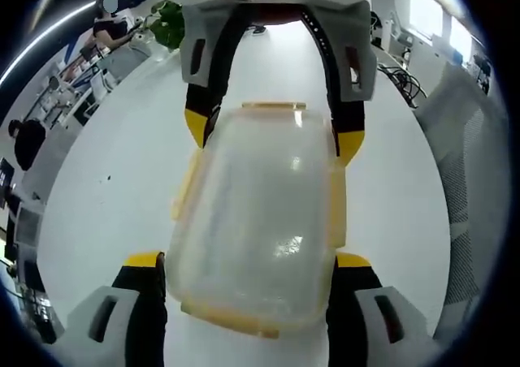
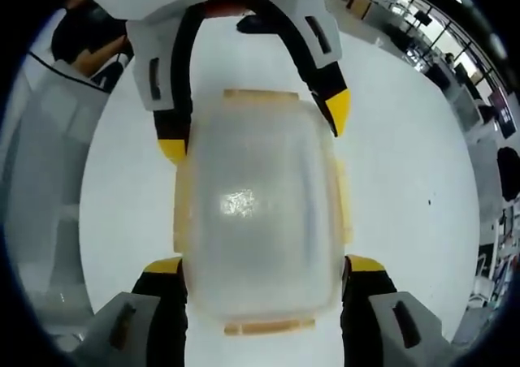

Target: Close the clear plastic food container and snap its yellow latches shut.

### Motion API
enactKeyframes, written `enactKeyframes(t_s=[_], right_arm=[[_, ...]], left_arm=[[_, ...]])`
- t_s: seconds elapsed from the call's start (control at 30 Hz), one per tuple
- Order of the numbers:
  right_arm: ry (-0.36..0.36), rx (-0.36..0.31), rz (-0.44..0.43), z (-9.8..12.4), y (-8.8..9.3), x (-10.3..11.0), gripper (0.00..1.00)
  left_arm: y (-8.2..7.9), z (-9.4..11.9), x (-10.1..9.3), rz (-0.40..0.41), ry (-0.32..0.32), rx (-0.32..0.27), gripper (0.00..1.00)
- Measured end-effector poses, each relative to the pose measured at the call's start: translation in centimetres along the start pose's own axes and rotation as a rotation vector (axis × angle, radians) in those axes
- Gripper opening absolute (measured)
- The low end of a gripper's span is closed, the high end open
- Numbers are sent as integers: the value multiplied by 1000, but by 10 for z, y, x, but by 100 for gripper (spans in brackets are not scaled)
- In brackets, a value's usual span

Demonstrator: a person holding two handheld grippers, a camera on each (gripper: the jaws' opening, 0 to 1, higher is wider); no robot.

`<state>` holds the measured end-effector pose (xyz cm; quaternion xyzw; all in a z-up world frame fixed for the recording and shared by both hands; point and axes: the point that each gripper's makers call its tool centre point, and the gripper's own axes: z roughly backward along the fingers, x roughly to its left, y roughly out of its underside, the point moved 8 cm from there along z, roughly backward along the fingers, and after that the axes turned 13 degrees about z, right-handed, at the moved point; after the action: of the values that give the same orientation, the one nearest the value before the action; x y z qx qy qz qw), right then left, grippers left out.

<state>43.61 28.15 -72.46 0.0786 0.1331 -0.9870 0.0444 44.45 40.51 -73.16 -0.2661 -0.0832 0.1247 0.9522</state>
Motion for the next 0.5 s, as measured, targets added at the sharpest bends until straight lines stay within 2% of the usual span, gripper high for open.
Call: enactKeyframes(t_s=[0.4, 0.5], right_arm=[[12, -8, -8, 2, 1, 0, 79], [22, -28, -24, 2, 0, 4, 84]], left_arm=[[-2, 0, 0, -10, -5, 4, 83], [-5, 2, -2, -13, -13, 7, 83]])
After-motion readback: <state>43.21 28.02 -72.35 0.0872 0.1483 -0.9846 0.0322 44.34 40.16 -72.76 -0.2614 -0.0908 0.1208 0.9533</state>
